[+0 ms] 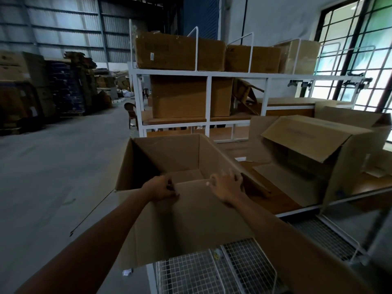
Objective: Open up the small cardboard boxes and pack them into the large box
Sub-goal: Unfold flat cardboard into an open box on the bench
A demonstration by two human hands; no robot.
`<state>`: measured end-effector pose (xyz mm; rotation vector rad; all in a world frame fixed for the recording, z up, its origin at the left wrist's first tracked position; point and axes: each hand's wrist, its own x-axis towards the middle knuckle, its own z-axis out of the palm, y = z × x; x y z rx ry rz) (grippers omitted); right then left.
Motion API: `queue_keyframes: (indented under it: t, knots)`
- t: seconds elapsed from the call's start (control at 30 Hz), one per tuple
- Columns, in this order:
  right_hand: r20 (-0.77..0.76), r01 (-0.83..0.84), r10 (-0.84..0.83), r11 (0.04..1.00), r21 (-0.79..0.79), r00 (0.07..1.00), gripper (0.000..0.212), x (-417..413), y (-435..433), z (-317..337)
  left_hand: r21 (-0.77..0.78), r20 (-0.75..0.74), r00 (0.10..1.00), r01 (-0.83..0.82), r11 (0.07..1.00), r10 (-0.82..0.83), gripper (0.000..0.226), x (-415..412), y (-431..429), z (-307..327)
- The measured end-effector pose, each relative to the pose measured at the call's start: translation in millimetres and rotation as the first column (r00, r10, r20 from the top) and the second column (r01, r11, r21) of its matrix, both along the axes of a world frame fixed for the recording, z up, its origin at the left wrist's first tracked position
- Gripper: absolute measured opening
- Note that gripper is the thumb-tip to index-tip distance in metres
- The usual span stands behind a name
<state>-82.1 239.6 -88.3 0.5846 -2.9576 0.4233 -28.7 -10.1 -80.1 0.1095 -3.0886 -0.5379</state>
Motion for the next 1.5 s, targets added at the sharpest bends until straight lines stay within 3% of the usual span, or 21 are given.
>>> queue_keyframes:
  t: [0.13, 0.33, 0.4, 0.47, 0.53, 0.6, 0.7, 0.77, 0.87, 1.03, 1.17, 1.23, 1.33, 1.5]
  knots:
    - [0.029, 0.015, -0.014, 0.999, -0.044, 0.999, 0.034, -12.1, -2.2, 0.5, 0.217, -0.008, 0.995, -0.097, 0.971, 0.101, 0.048, -1.5, 3.2, 7.1]
    - [0.004, -0.029, 0.03, 0.992, -0.12, 1.0, 0.027, -10.1, -2.7, -5.3, 0.072, -0.09, 0.991, -0.092, 0.993, 0.098, 0.05, -13.4, 22.6, 0.4]
    - [-0.009, -0.035, 0.034, 0.977, -0.21, 0.999, 0.022, -11.4, 3.4, 1.5, 0.136, -0.171, 0.983, -0.036, 0.99, 0.06, 0.043, -20.1, 34.9, -0.2]
    - [-0.077, 0.047, -0.08, 0.932, -0.359, 0.994, 0.013, -17.8, 11.4, 6.1, 0.25, -0.268, 0.962, 0.011, 0.968, 0.058, 0.035, -27.0, 49.8, -0.4]
    - [-0.123, 0.174, -0.235, 0.909, -0.379, 0.964, 0.025, -31.0, 21.2, 6.8, 0.301, -0.332, 0.941, 0.041, 0.953, 0.064, 0.03, -33.4, 64.3, 4.2]
    - [-0.047, 0.254, -0.285, 0.91, -0.327, 0.958, 0.044, -45.1, 30.4, -0.5, 0.321, -0.331, 0.943, 0.079, 0.944, 0.033, 0.027, -43.2, 74.9, 7.8]
    - [0.034, 0.268, -0.275, 0.892, -0.364, 0.961, 0.042, -58.3, 37.3, -20.5, 0.208, -0.297, 0.952, 0.137, 0.969, -0.071, 0.026, -58.2, 91.0, 11.3]
    - [0.007, 0.279, -0.301, 0.875, -0.394, 0.954, 0.04, -62.4, 37.0, -29.9, 0.02, -0.257, 0.96, 0.125, 0.992, -0.115, 0.025, -65.0, 109.1, 5.8]
    - [-0.002, 0.285, -0.321, 0.844, -0.454, 0.947, 0.038, -68.6, 35.3, -37.1, -0.228, -0.332, 0.941, -0.02, 0.973, -0.059, 0.031, -63.8, 140.4, -7.4]
    - [0.029, 0.233, -0.25, 0.844, -0.483, 0.968, 0.042, -74.6, 44.4, -42.7, -0.127, -0.335, 0.931, -0.198, 0.972, 0.146, 0.039, -76.1, 165.7, -10.6]
    - [0.224, 0.12, 0.029, 0.772, -0.624, 0.974, 0.058, -73.6, 80.4, -27.8, -0.118, -0.348, 0.937, -0.082, 0.99, 0.036, 0.027, -81.9, 188.8, -8.1]
    - [0.234, 0.089, 0.082, 0.767, -0.635, 0.969, 0.066, -74.9, 108.9, -23.0, -0.131, -0.424, 0.906, -0.061, 0.99, 0.0, 0.026, -85.5, 206.6, -13.3]
    - [0.197, 0.075, 0.065, 0.772, -0.631, 0.978, 0.068, -77.6, 151.7, -18.1, -0.067, -0.547, 0.835, 0.017, 0.998, -0.051, 0.025, -100.8, 235.7, -18.3]
    - [0.057, 0.052, -0.026, 0.852, -0.521, 0.998, 0.061, -94.6, 222.8, 10.4, 0.014, -0.609, 0.772, 0.239, 0.971, -0.182, 0.036, -134.3, 298.4, 9.1]
